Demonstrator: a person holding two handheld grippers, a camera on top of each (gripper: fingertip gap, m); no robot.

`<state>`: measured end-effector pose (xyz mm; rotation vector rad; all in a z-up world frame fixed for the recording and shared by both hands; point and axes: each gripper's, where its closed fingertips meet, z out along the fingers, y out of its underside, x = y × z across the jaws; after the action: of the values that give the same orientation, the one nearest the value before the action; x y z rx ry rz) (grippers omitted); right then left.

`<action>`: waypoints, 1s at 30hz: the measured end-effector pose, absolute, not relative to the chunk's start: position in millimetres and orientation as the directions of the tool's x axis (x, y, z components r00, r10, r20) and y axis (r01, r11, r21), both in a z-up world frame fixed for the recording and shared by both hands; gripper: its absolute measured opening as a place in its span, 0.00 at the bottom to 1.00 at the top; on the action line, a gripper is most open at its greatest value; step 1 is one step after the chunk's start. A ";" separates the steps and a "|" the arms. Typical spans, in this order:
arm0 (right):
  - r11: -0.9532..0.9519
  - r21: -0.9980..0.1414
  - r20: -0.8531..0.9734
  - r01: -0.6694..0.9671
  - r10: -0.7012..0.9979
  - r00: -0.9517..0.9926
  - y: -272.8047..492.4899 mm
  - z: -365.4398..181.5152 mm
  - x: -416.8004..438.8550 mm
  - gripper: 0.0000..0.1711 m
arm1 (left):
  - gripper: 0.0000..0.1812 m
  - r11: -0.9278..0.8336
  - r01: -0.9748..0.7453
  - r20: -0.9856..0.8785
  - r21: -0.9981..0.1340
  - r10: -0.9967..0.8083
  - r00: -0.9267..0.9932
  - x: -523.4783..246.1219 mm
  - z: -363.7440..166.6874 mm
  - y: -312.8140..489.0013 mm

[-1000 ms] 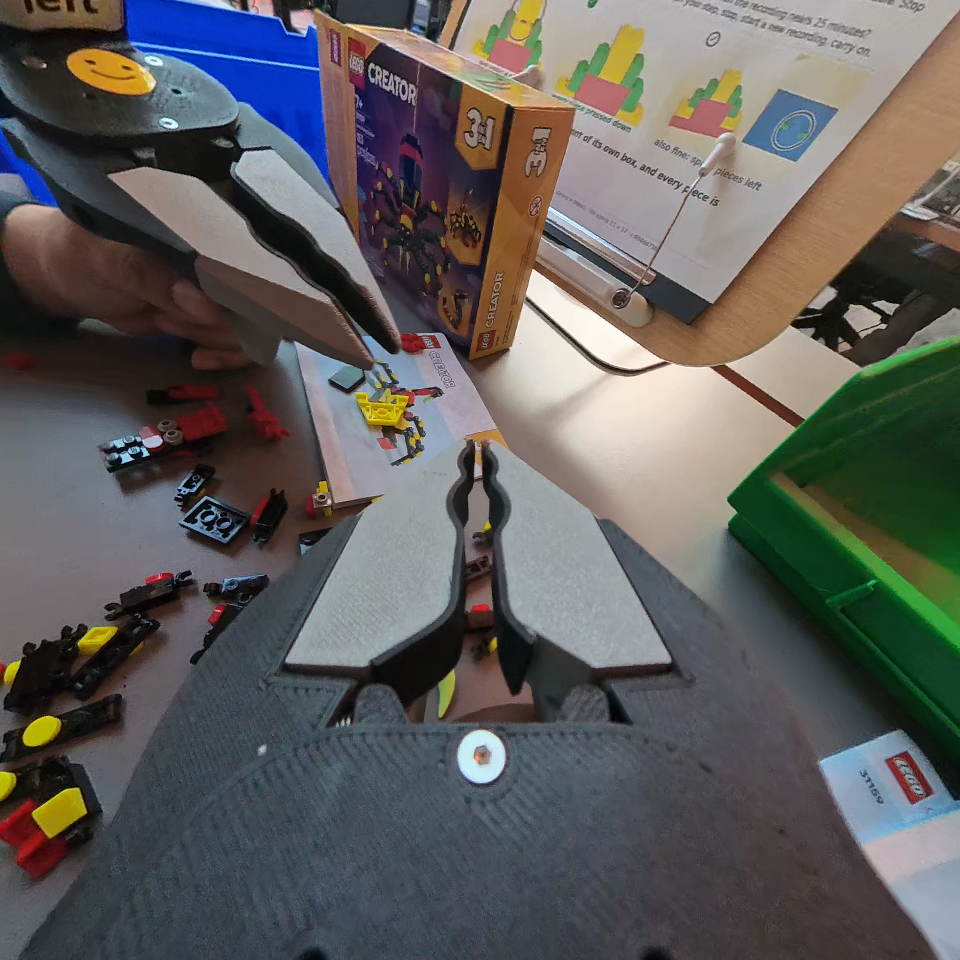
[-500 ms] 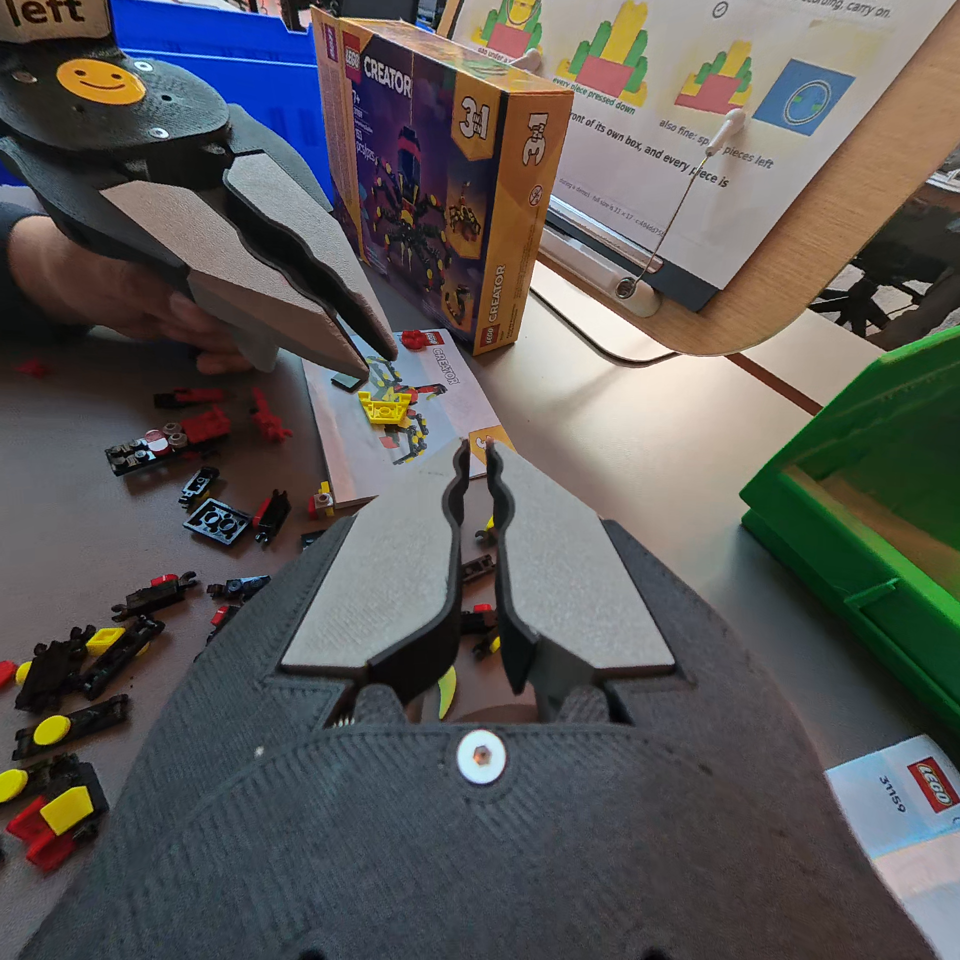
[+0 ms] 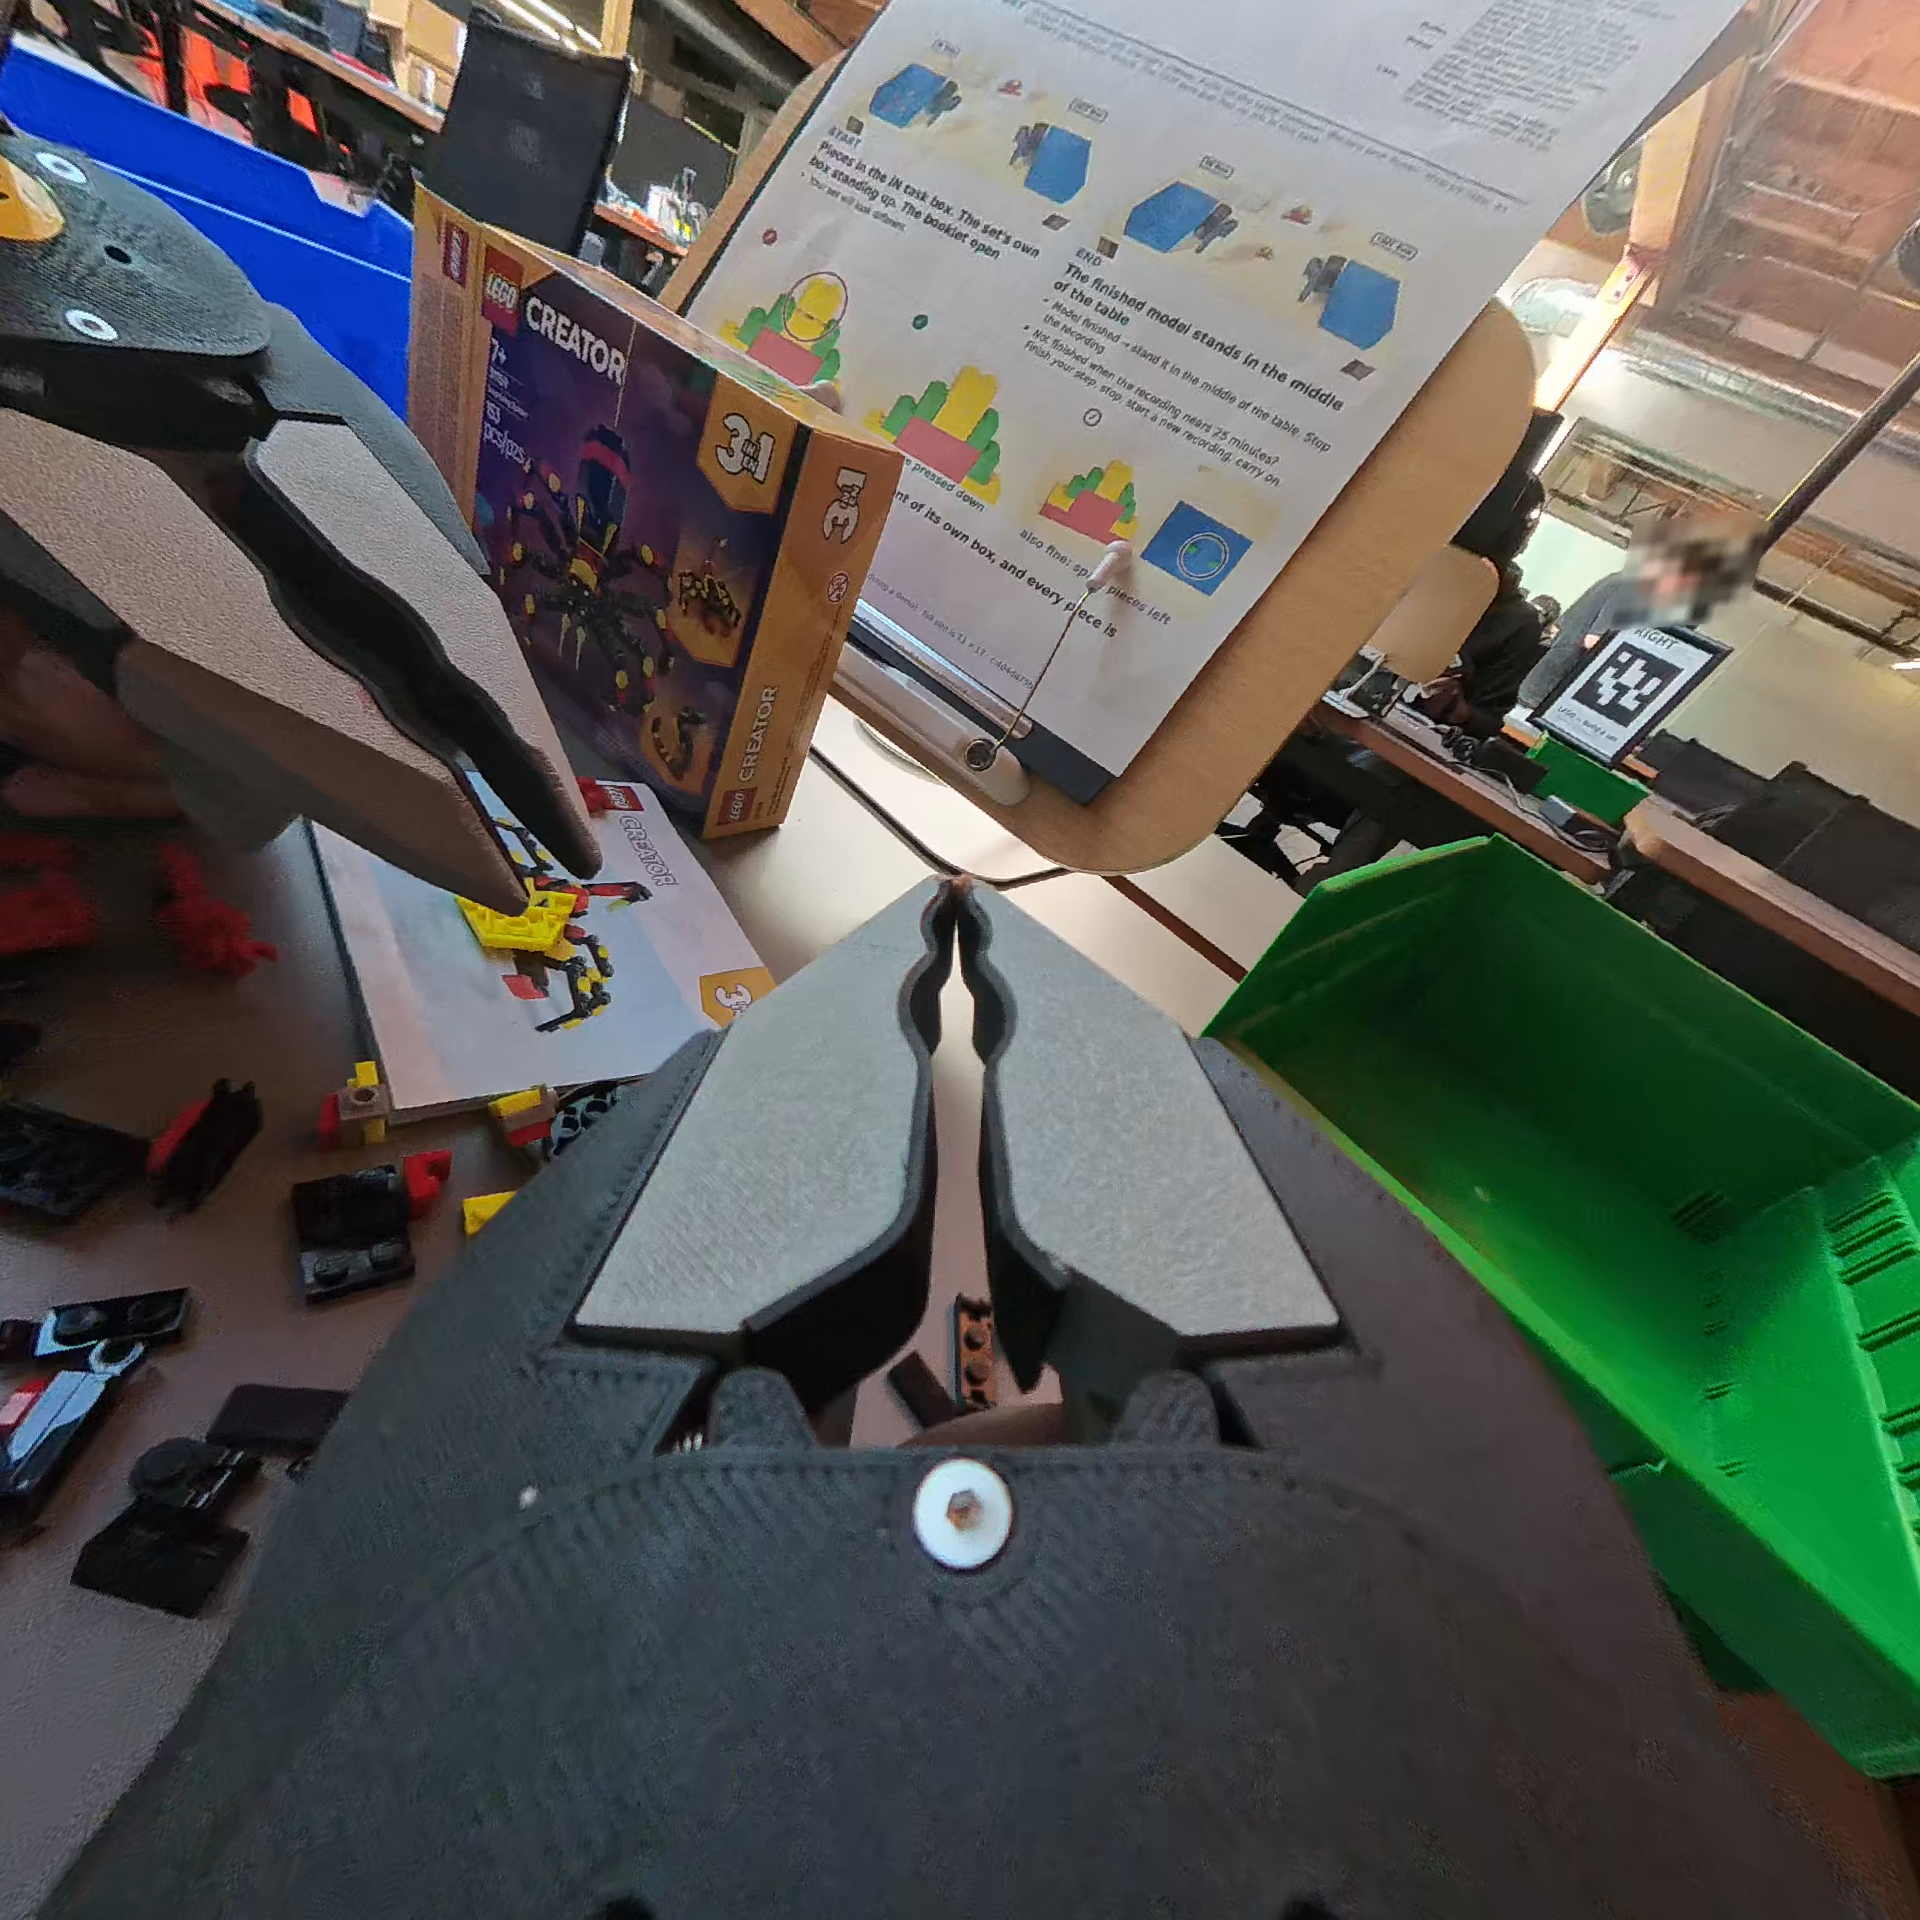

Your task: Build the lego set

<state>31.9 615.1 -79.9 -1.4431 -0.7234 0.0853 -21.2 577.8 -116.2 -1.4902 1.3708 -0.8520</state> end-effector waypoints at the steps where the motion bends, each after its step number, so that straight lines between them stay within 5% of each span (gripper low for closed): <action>1: 0.168 -0.915 0.402 0.367 0.469 0.787 615.8 -79.6 31.6 0.00 | 0.05 0.032 -0.355 -0.089 -0.934 -0.985 0.145 -21.3 -115.9 577.9; 16: 0.276 -0.904 0.420 0.326 0.441 0.793 621.3 -61.7 18.3 0.00 | 0.04 0.045 -0.311 -0.104 -0.950 -0.979 0.177 -26.1 -107.7 578.6; 30: 0.168 -0.959 0.282 0.227 0.560 0.779 575.6 -69.3 0.1 0.00 | 0.00 0.011 -0.139 -0.056 -0.990 -0.946 0.320 -46.5 -82.4 578.5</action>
<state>0.1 575.6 -69.3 -1.4125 -0.6916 0.2660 -46.5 578.5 -82.4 -1.4195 1.0721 -0.8706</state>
